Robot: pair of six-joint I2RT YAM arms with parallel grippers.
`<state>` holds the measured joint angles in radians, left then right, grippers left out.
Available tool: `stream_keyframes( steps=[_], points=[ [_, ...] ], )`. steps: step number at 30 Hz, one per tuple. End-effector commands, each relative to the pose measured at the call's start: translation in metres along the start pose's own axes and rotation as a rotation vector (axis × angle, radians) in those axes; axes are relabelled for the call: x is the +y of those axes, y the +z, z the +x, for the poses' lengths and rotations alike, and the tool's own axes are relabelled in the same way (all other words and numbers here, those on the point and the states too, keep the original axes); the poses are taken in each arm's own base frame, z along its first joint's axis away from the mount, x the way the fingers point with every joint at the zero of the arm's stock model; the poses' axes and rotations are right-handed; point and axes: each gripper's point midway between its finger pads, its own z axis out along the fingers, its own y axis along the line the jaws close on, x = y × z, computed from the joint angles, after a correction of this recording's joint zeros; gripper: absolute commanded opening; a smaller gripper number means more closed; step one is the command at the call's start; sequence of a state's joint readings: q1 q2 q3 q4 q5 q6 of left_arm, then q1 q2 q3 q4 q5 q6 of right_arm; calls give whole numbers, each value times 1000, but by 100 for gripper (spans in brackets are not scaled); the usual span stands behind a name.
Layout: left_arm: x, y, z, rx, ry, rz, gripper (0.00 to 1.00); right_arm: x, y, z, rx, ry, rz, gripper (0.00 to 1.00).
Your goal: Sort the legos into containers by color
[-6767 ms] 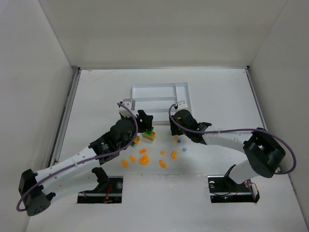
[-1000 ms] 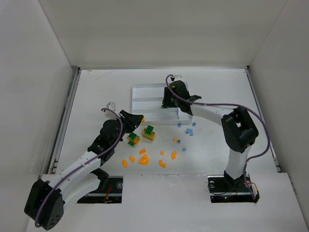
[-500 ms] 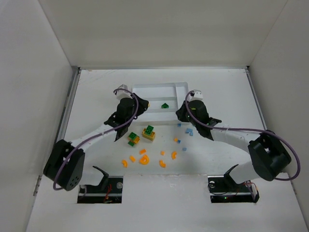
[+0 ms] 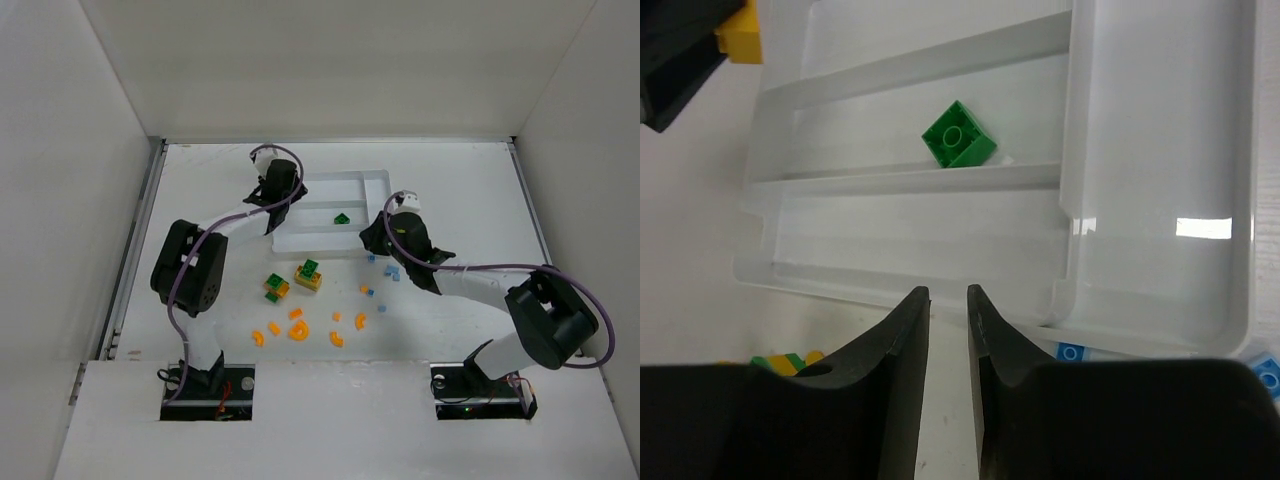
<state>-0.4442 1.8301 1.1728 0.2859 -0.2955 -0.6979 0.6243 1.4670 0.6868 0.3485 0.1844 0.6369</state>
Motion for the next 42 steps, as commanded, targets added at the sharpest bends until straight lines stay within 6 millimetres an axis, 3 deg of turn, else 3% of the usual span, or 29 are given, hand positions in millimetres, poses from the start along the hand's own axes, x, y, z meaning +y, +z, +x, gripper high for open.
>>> stream_keyframes(
  steps=[1,7,11,15,20,28,35,42],
  points=[
    [-4,8,-14,-12,31,-30,12,26,-4,-23,-78,20,-82,28],
    [0,25,-16,-27,60,-71,16,32,-5,-21,-72,7,-101,31],
    [1,28,-12,-13,76,-87,33,44,-8,-19,-67,-33,-133,35],
    [-5,19,-22,-35,80,-69,46,66,-14,-10,-50,-127,-201,44],
    [-13,-3,-36,-64,87,-35,53,98,-22,12,-15,-291,-300,54],
    [-6,-55,-31,-74,11,33,52,136,-45,50,55,-467,-474,80],
    [25,-118,-27,-107,-70,75,52,145,-37,86,136,-550,-496,94],
    [51,-146,-1,-71,-101,88,52,146,-20,95,156,-546,-469,96]
  ],
)
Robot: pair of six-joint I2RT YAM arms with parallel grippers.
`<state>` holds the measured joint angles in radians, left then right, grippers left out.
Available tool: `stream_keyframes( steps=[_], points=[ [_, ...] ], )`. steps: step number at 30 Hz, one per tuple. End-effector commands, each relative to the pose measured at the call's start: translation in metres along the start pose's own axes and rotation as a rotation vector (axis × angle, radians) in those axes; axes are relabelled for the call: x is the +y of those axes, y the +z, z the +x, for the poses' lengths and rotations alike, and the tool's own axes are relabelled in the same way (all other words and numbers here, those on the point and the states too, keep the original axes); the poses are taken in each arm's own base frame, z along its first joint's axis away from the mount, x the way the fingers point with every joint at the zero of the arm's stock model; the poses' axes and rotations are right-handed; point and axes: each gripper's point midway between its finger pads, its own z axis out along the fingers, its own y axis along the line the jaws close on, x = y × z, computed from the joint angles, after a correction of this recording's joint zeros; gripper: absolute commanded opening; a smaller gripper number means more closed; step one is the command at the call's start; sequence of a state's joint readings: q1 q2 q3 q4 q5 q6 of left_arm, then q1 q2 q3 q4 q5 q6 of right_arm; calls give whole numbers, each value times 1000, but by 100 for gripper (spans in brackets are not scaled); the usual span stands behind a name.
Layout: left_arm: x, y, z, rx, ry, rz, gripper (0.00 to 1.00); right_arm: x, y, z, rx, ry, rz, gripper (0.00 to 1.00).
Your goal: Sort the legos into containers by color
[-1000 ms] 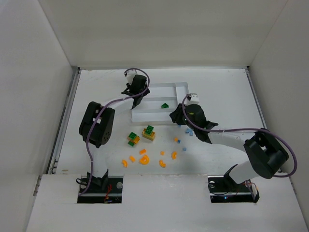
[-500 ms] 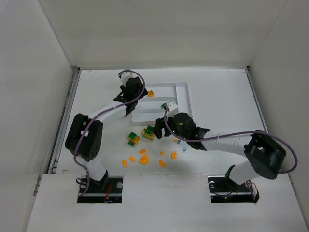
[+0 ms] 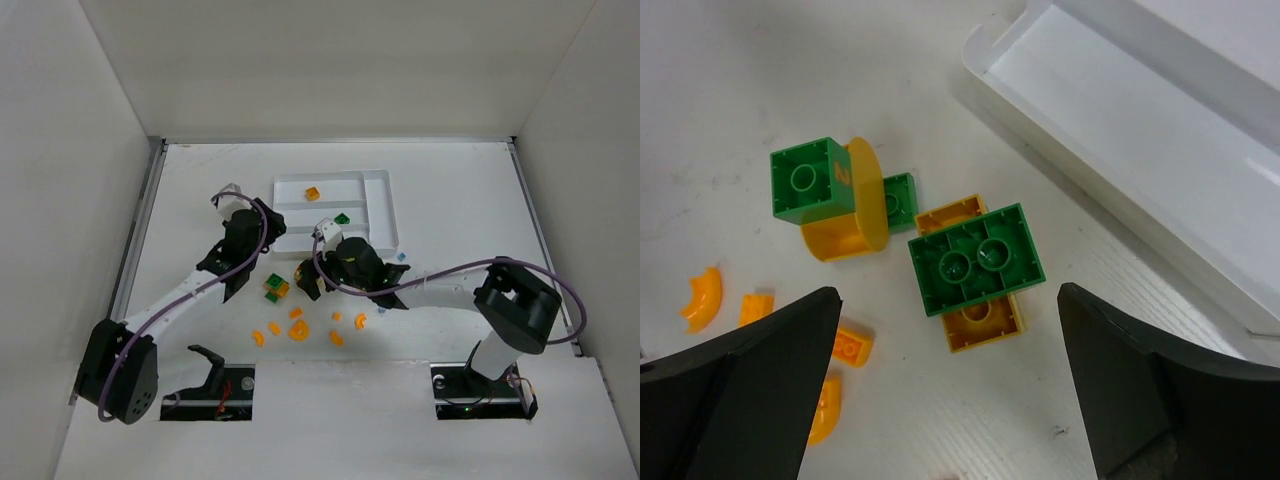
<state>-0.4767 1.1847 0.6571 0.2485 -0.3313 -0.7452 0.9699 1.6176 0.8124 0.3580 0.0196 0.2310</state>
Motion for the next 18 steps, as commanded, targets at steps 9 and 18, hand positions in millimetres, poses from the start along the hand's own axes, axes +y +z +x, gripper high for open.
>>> stream_keyframes(
  steps=[9,18],
  points=[
    [11,-26,4,23,-44,35,52,2,24,-25,-48,-3,23,92],
    [12,-36,-2,10,-70,58,52,-9,30,-20,-35,-27,85,86]
  ],
)
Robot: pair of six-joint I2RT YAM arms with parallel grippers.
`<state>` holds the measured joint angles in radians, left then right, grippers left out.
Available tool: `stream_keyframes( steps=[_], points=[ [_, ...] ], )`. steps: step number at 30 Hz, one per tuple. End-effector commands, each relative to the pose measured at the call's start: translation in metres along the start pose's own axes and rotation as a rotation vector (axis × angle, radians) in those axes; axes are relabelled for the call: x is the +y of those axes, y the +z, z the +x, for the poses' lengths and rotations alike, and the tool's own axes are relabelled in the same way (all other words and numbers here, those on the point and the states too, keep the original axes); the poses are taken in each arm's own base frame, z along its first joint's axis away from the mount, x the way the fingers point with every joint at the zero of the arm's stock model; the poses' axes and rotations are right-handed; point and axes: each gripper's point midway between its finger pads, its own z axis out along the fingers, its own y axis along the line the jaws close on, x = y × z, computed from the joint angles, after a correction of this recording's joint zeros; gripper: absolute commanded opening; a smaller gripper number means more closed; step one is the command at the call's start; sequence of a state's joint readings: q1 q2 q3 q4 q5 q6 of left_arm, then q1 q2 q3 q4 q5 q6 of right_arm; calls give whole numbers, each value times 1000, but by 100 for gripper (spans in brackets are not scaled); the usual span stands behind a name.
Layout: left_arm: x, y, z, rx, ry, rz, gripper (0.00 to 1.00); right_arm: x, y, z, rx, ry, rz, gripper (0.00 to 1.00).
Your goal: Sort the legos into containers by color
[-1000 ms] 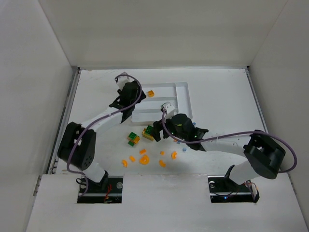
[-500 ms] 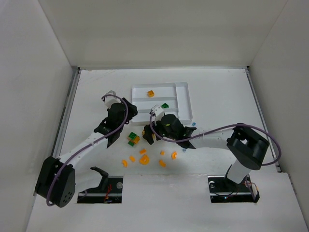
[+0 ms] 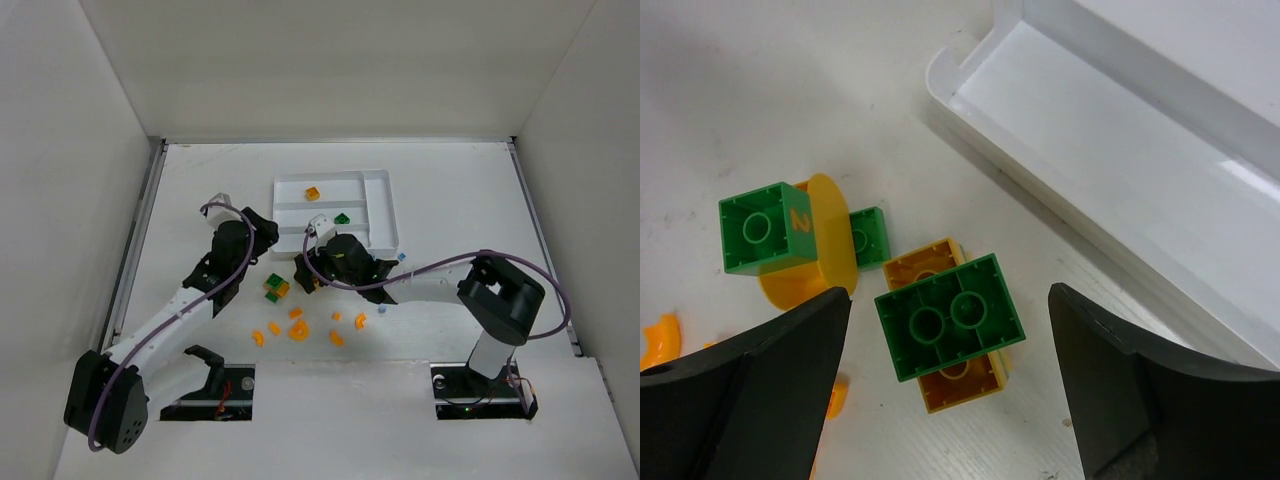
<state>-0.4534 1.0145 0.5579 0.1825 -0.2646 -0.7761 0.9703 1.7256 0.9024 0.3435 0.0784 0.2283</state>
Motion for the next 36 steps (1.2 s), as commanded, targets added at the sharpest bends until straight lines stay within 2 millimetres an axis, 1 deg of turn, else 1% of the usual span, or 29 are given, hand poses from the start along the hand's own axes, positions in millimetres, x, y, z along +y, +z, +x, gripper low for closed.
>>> stream_keyframes(
  steps=[1,4,8,12,18,21,22,24,27,30,34,36],
  points=[
    [-4,-7,-8,-23,-29,28,52,1,4,-20,-54,-21,27,85],
    [-5,-10,-12,-25,-31,29,52,0,6,-19,-49,-23,33,80],
    [-8,-13,-14,-32,-35,41,52,-1,7,-14,-33,-37,38,79],
    [-6,-14,-15,-32,-36,39,52,0,7,-13,-23,-45,42,79],
    [-5,-15,-15,-33,-35,38,52,-2,7,-8,-8,-54,51,74],
    [-4,-16,-16,-39,-38,36,52,-1,6,-9,-11,-55,50,68],
    [-5,-16,-16,-35,-38,40,52,-1,5,-10,-15,-48,52,65],
    [-7,-17,-17,-34,-38,43,52,0,4,-15,-26,-39,53,60],
    [-13,-20,-17,-33,-37,62,52,-1,-4,-24,-57,-23,62,59],
    [-22,-23,-18,-20,-29,79,54,1,-15,-37,-106,14,48,56],
    [-41,-31,-14,6,-23,133,58,-8,-38,-57,-178,81,38,55],
    [-54,-35,-12,18,-20,170,60,-18,-49,-68,-215,141,37,53]
  ],
)
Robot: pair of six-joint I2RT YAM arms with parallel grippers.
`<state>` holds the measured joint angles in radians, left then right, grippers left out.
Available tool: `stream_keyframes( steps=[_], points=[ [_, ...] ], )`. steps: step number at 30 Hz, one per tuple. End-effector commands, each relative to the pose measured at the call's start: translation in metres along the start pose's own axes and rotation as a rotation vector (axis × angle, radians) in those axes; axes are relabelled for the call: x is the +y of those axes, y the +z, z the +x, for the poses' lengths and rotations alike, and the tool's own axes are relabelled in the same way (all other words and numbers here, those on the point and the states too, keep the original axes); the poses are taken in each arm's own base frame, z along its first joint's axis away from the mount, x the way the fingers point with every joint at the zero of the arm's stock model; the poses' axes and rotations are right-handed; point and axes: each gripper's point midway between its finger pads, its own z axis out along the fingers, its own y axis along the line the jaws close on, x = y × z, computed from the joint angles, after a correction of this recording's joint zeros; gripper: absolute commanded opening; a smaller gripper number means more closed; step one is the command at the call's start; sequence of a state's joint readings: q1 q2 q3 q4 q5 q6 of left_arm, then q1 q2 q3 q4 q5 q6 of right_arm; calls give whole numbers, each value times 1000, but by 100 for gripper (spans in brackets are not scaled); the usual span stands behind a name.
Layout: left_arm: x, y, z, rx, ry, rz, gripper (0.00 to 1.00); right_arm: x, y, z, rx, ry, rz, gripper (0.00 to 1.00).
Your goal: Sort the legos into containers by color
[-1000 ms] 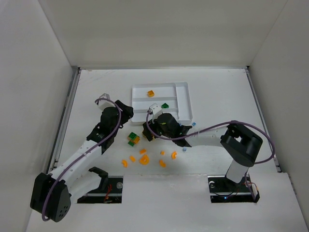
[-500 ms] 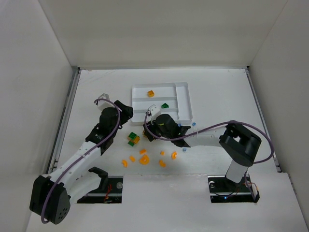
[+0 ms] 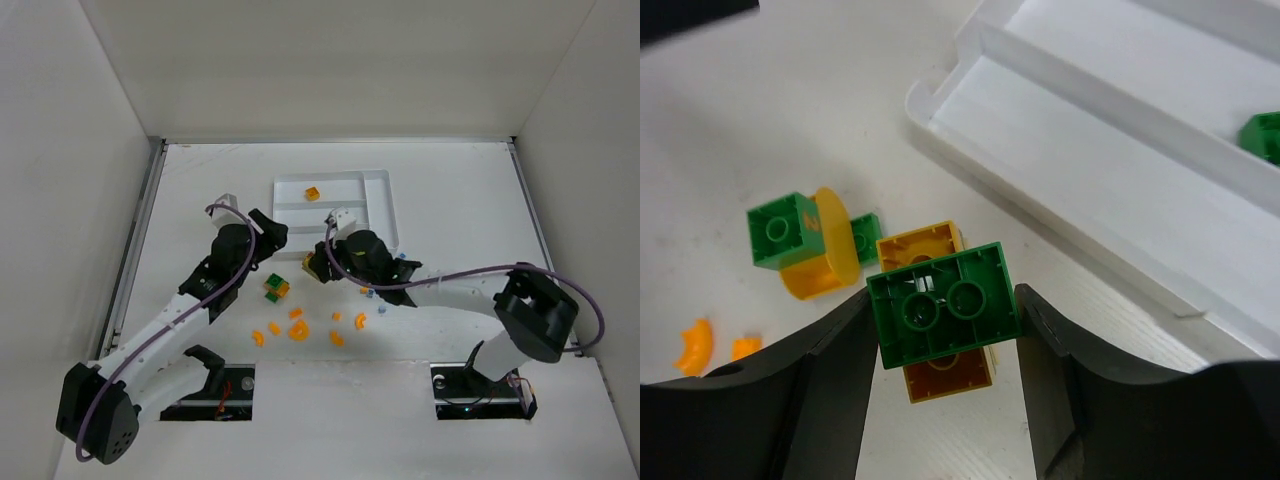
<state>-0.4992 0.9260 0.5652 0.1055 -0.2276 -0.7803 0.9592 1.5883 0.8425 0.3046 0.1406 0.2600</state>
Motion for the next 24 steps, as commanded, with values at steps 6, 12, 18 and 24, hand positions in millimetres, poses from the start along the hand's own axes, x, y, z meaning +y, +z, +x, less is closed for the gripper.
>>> stream_keyframes(
  steps=[6,12,18,24],
  points=[
    [-77,-24,-7,-38,-42,259,64,-40,-49,-83,-255,387,-73,51],
    [-107,-30,4,-63,-125,382,64,-58,-70,-107,-322,636,-202,48],
    [-128,-28,15,-66,-220,474,63,-63,-83,-129,-372,822,-308,48],
    [-134,-24,11,-87,-320,518,64,-66,-95,-154,-449,992,-409,47]
  ],
)
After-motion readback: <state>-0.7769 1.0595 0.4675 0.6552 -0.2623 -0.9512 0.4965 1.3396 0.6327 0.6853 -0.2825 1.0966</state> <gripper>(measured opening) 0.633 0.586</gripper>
